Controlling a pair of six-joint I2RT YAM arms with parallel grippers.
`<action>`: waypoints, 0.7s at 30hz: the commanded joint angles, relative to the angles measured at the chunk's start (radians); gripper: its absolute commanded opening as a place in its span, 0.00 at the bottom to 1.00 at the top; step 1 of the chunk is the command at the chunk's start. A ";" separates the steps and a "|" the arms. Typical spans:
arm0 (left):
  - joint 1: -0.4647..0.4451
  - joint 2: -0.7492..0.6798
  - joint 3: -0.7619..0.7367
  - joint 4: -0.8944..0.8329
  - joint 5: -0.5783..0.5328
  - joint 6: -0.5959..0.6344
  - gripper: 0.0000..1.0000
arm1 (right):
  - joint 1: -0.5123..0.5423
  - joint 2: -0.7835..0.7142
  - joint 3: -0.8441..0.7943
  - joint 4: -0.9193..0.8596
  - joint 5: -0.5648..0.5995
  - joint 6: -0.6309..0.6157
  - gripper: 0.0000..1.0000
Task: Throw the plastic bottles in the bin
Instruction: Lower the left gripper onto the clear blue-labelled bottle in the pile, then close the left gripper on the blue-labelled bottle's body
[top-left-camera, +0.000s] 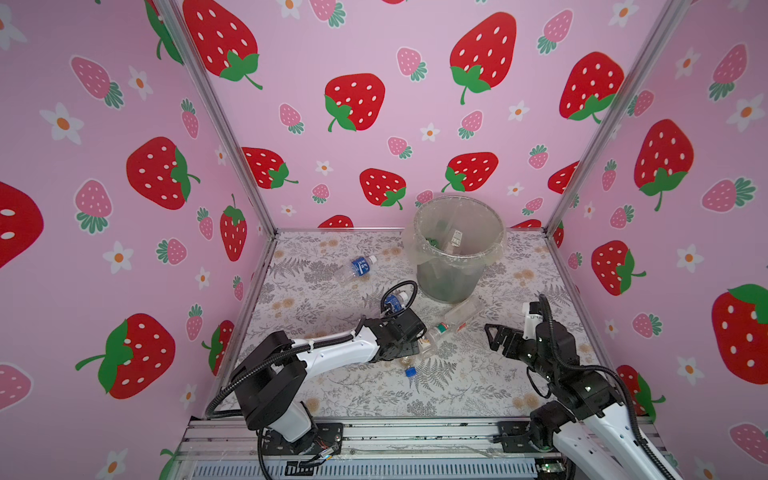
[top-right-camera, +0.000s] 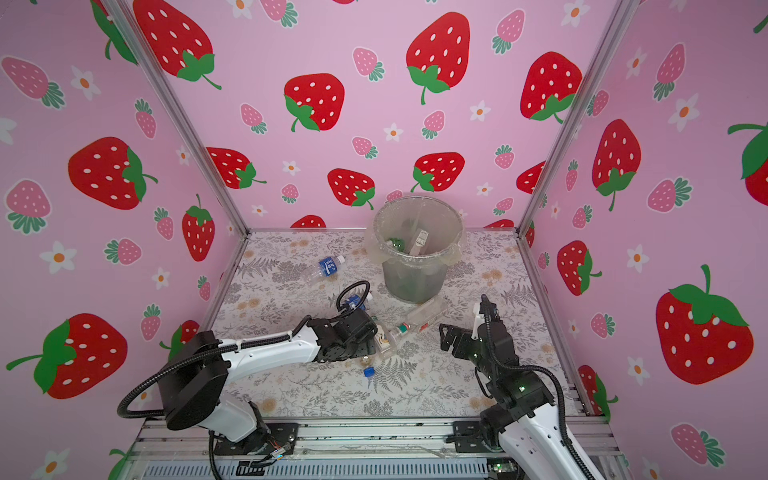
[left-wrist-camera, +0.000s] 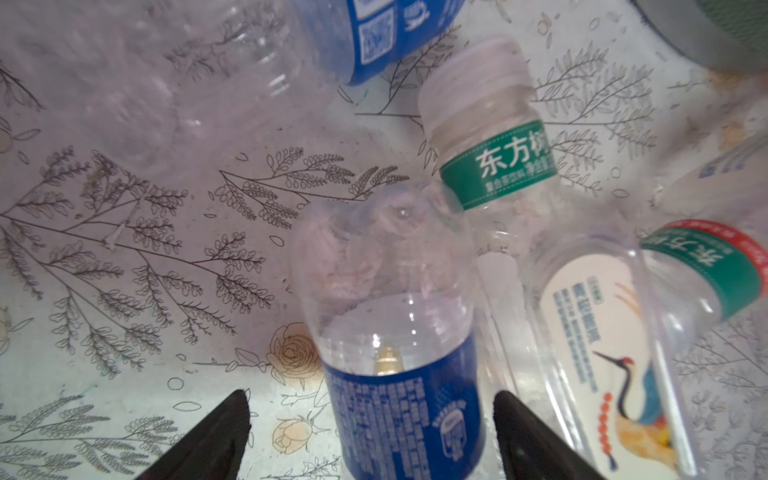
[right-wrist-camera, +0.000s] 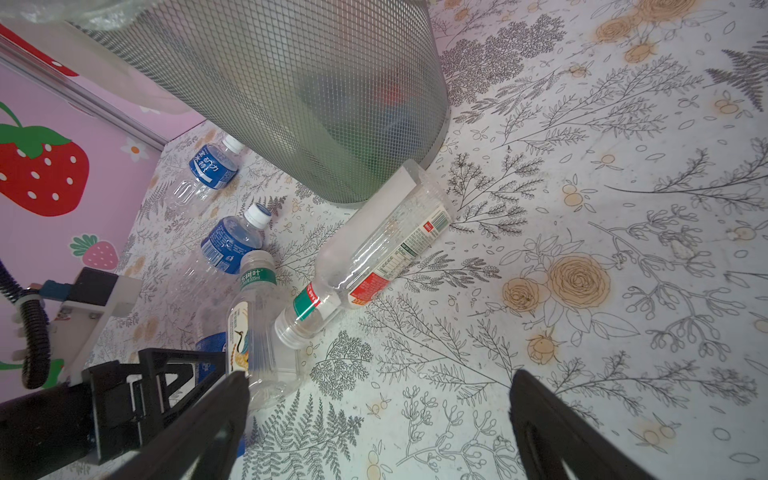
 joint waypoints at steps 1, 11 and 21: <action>-0.003 0.011 0.001 -0.010 -0.021 -0.021 0.93 | -0.001 -0.011 -0.005 0.004 -0.003 -0.005 0.99; -0.003 0.022 -0.017 0.002 -0.021 -0.021 0.88 | -0.001 -0.009 -0.006 0.005 -0.002 -0.005 0.99; -0.002 0.029 -0.017 0.005 -0.019 -0.009 0.78 | -0.001 -0.013 -0.003 0.001 -0.002 -0.003 0.99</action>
